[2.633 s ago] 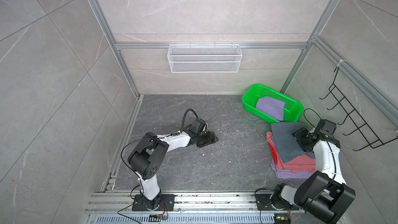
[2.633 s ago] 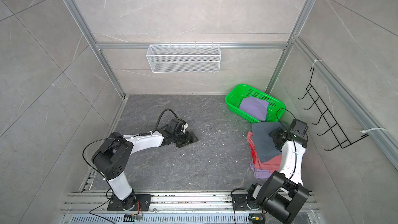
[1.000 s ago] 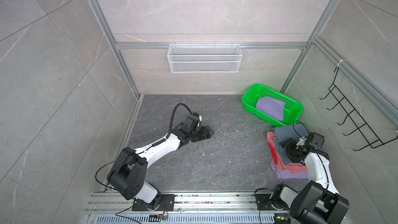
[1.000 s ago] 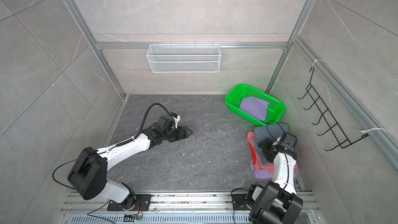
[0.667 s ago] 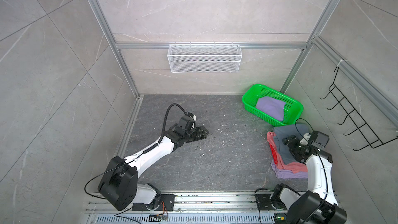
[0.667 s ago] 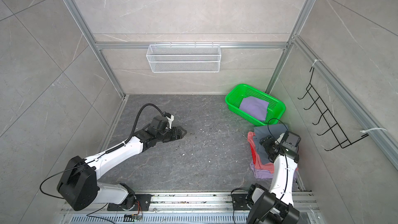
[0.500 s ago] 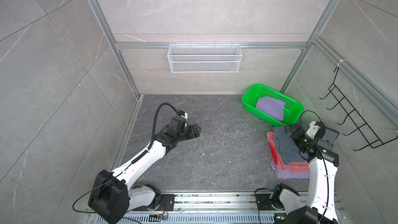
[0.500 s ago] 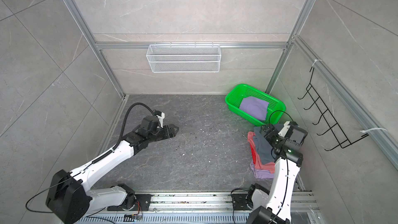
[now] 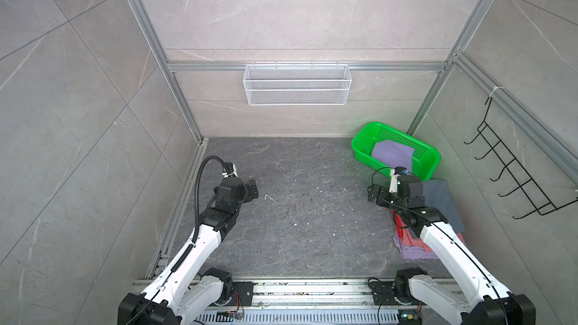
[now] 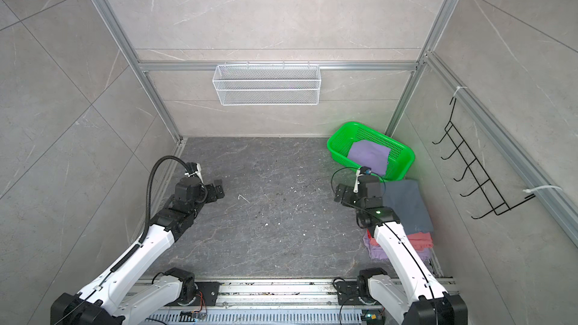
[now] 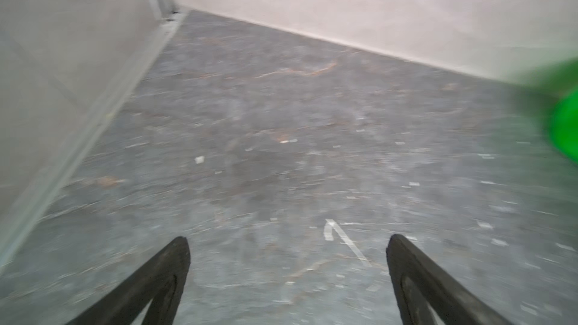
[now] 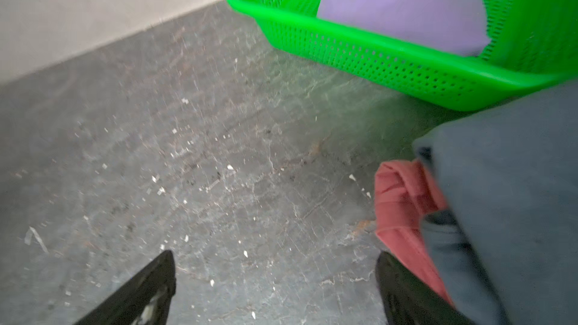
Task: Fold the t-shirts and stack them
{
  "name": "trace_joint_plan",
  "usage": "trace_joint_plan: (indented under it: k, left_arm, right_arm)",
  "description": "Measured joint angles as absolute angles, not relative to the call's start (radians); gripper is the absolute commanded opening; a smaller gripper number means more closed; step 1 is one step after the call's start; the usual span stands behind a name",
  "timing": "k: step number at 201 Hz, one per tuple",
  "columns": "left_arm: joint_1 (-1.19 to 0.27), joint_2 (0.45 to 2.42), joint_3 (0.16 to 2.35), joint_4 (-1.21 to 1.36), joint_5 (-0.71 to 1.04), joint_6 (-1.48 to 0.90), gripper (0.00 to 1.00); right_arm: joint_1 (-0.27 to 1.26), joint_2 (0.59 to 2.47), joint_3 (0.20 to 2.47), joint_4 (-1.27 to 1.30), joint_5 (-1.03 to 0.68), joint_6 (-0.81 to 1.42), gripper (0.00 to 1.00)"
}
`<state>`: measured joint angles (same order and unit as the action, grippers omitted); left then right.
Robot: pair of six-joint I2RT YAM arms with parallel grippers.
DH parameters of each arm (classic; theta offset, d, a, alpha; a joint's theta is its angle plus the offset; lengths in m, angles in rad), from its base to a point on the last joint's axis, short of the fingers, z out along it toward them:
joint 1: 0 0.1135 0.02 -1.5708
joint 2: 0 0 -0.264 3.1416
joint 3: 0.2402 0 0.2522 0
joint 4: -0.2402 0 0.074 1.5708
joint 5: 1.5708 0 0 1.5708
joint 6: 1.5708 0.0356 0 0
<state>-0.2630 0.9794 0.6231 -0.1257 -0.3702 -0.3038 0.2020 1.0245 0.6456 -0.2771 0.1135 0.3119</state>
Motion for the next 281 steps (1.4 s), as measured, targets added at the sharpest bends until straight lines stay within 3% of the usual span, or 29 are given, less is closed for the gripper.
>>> trace_joint_plan:
  k: [63, 193, 281]
  left_arm:
    - [-0.168, 1.002, 0.235, 0.347, -0.409, -0.117, 1.00]
    - [0.019, 1.465, 0.270, 0.875, -0.276, -0.059, 1.00]
    - [0.035, 1.505, 0.323, 0.851, -0.221, -0.059, 1.00]
  right_arm:
    - [0.281, 1.065, 0.520, -0.044, 0.373, 0.281, 1.00]
    - [0.281, 1.102, 0.365, 0.344, 0.494, 0.122, 0.99]
    - [0.261, 1.343, 0.366, 0.624, 0.497, 0.035, 1.00]
